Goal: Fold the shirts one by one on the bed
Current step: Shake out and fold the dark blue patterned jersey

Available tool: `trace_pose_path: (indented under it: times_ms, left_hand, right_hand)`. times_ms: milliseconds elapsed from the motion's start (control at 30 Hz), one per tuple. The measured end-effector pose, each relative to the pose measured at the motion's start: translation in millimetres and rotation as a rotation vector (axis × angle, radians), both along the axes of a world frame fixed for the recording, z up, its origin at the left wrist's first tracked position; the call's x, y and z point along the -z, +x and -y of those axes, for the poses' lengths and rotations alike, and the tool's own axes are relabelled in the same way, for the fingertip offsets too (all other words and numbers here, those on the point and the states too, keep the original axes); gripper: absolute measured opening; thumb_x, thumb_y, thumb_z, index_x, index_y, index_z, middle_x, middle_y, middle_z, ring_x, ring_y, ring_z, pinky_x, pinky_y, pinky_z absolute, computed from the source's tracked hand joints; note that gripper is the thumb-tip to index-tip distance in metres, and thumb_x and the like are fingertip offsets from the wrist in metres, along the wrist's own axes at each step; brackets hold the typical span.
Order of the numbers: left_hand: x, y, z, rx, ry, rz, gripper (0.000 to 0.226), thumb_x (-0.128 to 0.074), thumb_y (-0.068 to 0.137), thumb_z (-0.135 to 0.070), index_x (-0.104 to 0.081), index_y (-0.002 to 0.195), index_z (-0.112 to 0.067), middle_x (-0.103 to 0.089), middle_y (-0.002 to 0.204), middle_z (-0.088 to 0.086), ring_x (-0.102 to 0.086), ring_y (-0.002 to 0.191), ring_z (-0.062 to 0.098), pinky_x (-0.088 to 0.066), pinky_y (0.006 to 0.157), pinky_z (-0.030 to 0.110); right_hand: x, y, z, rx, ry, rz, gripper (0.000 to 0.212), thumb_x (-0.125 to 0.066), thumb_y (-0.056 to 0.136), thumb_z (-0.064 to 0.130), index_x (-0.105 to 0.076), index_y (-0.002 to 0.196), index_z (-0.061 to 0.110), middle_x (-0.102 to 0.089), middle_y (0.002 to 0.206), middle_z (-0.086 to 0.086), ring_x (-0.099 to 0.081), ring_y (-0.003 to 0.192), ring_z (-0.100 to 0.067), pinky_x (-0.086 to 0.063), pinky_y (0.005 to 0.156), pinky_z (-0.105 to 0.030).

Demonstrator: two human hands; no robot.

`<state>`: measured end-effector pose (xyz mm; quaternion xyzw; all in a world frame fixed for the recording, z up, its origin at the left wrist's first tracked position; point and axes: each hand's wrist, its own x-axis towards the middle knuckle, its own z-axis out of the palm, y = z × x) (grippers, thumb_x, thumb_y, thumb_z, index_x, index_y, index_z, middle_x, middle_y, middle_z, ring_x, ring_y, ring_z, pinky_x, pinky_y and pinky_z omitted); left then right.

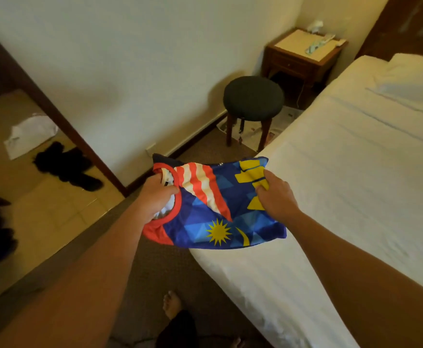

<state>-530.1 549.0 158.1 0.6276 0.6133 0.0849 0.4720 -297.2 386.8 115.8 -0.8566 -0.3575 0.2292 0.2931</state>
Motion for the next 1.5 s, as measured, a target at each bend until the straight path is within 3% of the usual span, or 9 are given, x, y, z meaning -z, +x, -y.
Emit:
trace_pose_path:
  times_ms: [200,300,367,467,733,867,1100,1267,1500]
  left_hand:
    - [-14,-82,-51,-0.157,0.036,0.017,0.012,-0.069,0.092,-0.018,-0.062,0.098,-0.009,-0.059,0.08,0.008,-0.059,0.07,0.024,-0.039,0.056,0.026]
    - [-13,-126,-88,-0.198,-0.038,0.018,0.019,-0.067,0.094,-0.014,-0.057,0.08,-0.006,-0.065,0.091,0.02,-0.057,0.078,0.032,-0.045,0.067,0.03]
    - [-13,-151,-108,-0.208,-0.038,0.021,0.013,-0.067,0.094,-0.013,-0.061,0.096,-0.001,-0.064,0.108,0.02,-0.055,0.09,0.031,-0.044,0.08,0.033]
    - [-18,-192,-135,-0.293,0.012,0.052,0.028,-0.069,0.092,-0.012,-0.057,0.117,-0.012,-0.057,0.109,0.01,-0.054,0.1,0.029,-0.041,0.084,0.033]
    - [-43,-287,-203,-0.403,0.041,0.074,0.036,-0.066,0.096,-0.015,-0.051,0.128,-0.011,-0.053,0.109,0.009,-0.054,0.097,0.027,-0.042,0.08,0.033]
    - [-47,-333,-240,-0.511,0.082,0.062,0.025,-0.068,0.093,-0.013,-0.053,0.113,-0.009,-0.054,0.09,0.004,-0.055,0.087,0.023,-0.042,0.07,0.03]
    - [-43,-386,-309,-0.703,0.097,0.076,0.015,-0.07,0.091,-0.01,-0.055,0.094,-0.01,-0.059,0.088,0.007,-0.059,0.08,0.022,-0.047,0.067,0.031]
    - [-47,-404,-366,-0.81,0.126,0.116,0.024,-0.07,0.092,-0.009,-0.051,0.105,-0.014,-0.059,0.103,0.012,-0.057,0.096,0.026,-0.044,0.082,0.033]
    - [-58,-435,-432,-1.006,0.169,0.232,0.016,-0.064,0.094,0.002,-0.062,0.107,-0.007,-0.059,0.084,-0.001,-0.059,0.085,0.016,-0.039,0.083,0.028]
  right_hand:
    - [-13,-61,-89,-0.179,0.046,-0.036,0.029,-0.05,0.095,0.024,-0.057,0.121,0.034,-0.07,0.103,-0.004,-0.065,0.083,-0.029,-0.055,0.076,-0.043]
    - [-15,-95,-139,-0.266,0.078,-0.035,0.029,-0.05,0.094,0.023,-0.058,0.119,0.035,-0.071,0.103,-0.001,-0.066,0.082,-0.028,-0.057,0.077,-0.046]
    - [-13,-117,-168,-0.317,0.081,-0.053,0.032,-0.049,0.092,0.024,-0.059,0.119,0.038,-0.071,0.102,0.001,-0.067,0.081,-0.027,-0.057,0.076,-0.047]
    - [-11,-153,-217,-0.366,0.093,-0.069,0.04,-0.047,0.087,0.026,-0.059,0.119,0.047,-0.072,0.099,0.008,-0.068,0.076,-0.023,-0.058,0.074,-0.044]
    - [-29,-254,-335,-0.517,0.118,-0.058,0.035,-0.051,0.092,0.019,-0.058,0.125,0.031,-0.069,0.097,-0.004,-0.063,0.086,-0.032,-0.052,0.076,-0.042]
    - [-42,-295,-392,-0.638,0.162,-0.057,0.037,-0.049,0.094,0.008,-0.061,0.115,0.036,-0.065,0.09,0.011,-0.063,0.079,-0.019,-0.044,0.063,-0.025]
    - [-34,-347,-498,-0.769,0.128,-0.044,0.037,-0.052,0.094,0.018,-0.058,0.127,0.033,-0.072,0.1,-0.004,-0.065,0.084,-0.03,-0.055,0.078,-0.045]
    - [-23,-368,-582,-0.897,0.155,-0.069,0.045,-0.05,0.093,0.029,-0.054,0.137,0.038,-0.072,0.112,-0.003,-0.068,0.089,-0.029,-0.057,0.08,-0.045]
    - [-35,-415,-688,-1.034,0.154,-0.057,0.046,-0.055,0.095,0.017,-0.055,0.138,0.034,-0.071,0.111,0.001,-0.062,0.088,-0.025,-0.05,0.075,-0.035]
